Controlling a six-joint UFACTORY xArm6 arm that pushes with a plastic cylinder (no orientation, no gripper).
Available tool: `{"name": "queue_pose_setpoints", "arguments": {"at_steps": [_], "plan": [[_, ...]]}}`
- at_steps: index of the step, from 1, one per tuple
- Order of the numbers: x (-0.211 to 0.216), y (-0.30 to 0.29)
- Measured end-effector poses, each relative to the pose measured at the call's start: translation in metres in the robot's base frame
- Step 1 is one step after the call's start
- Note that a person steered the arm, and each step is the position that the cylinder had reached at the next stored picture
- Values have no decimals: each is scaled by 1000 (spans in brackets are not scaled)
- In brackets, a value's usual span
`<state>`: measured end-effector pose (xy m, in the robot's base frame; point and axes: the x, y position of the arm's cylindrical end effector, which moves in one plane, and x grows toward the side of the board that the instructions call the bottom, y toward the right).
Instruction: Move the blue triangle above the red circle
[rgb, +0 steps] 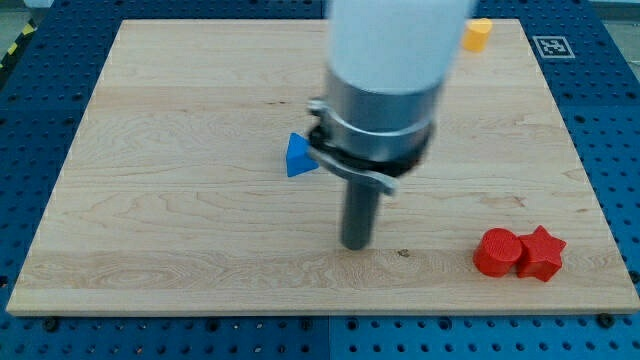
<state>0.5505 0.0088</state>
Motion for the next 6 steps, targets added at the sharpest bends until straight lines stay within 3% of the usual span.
{"name": "queue_pose_setpoints", "arguments": {"at_steps": [1, 2, 4, 6], "plan": [[-41, -61], [-97, -82], [-108, -48], [-82, -7]]}}
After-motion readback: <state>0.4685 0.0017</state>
